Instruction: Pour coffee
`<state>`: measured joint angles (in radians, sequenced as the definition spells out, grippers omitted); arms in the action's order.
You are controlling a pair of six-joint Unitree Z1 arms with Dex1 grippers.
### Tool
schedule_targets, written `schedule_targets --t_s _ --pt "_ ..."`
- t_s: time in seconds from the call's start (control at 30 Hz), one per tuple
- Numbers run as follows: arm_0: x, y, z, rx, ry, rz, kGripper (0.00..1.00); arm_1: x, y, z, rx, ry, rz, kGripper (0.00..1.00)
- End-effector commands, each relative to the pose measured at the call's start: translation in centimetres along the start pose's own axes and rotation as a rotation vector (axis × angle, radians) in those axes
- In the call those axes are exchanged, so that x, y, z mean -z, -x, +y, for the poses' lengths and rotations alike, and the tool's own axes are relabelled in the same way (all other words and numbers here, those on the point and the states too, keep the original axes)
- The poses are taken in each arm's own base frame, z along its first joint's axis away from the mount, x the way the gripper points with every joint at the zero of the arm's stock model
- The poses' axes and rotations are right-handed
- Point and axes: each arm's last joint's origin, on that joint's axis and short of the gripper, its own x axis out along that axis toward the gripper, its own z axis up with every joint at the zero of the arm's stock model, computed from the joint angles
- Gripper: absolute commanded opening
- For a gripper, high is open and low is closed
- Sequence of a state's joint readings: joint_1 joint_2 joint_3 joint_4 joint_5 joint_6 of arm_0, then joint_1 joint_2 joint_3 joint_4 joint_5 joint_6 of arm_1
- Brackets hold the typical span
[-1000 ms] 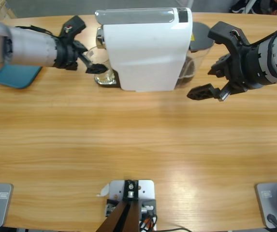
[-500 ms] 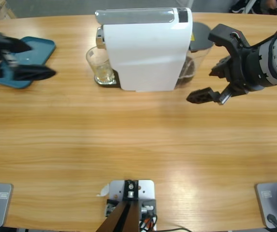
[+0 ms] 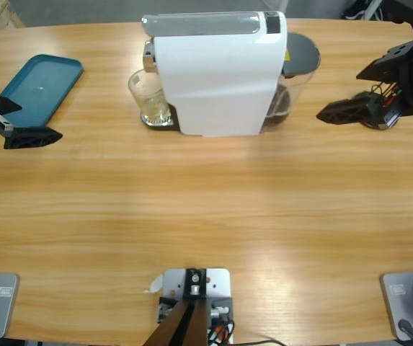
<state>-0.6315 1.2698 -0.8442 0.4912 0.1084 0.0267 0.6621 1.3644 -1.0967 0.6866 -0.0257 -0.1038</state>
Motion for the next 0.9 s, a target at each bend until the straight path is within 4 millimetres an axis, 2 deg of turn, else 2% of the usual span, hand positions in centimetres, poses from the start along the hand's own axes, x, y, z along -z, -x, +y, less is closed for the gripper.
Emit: schedule_targets --t_s 0.03,0.1,0.2,0.3,0.43,0.5,0.6,0.67,0.8,0.9 --pt "1.3 -0.9 -0.1 -0.023 0.014 0.01 1.0 -2.1 -3.4 -1.5 -0.016 -0.011 -0.026 0.884" --pt "1.4 -0.9 -0.1 -0.022 0.014 0.009 1.0 -3.3 -3.8 -2.0 -0.007 -0.021 -0.033 0.889" --pt "1.4 -0.9 -0.1 -0.022 0.015 0.003 1.0 -5.5 -3.9 -2.4 -0.007 0.004 -0.012 0.965" --pt "1.4 -1.0 -0.1 -0.022 0.015 0.008 1.0 -6.8 -3.1 -3.1 0.009 0.009 -0.021 0.996" --pt "1.4 -1.1 -0.2 -0.022 0.015 0.012 1.0 -9.7 -1.7 -4.3 0.026 0.006 -0.031 1.0" --pt "1.4 -1.2 -0.2 -0.022 0.015 0.012 1.0 -10.2 -1.2 -4.8 0.037 -0.006 -0.042 0.993" --pt "1.4 -1.2 -0.2 -0.022 0.015 0.015 1.0 -10.5 -1.0 -5.5 0.046 -0.021 -0.046 0.92" --pt "1.4 -1.3 -0.2 -0.022 0.015 0.017 1.0 -10.7 -1.5 -5.6 0.042 -0.022 -0.039 0.895" --pt "1.4 -1.4 -0.2 -0.022 0.014 0.02 1.0 -11.6 -2.6 -5.8 0.023 -0.02 -0.036 0.882" --pt "1.4 -1.4 -0.2 -0.022 0.014 0.022 1.0 -12.6 -2.7 -6.0 0.022 -0.005 -0.028 0.693"
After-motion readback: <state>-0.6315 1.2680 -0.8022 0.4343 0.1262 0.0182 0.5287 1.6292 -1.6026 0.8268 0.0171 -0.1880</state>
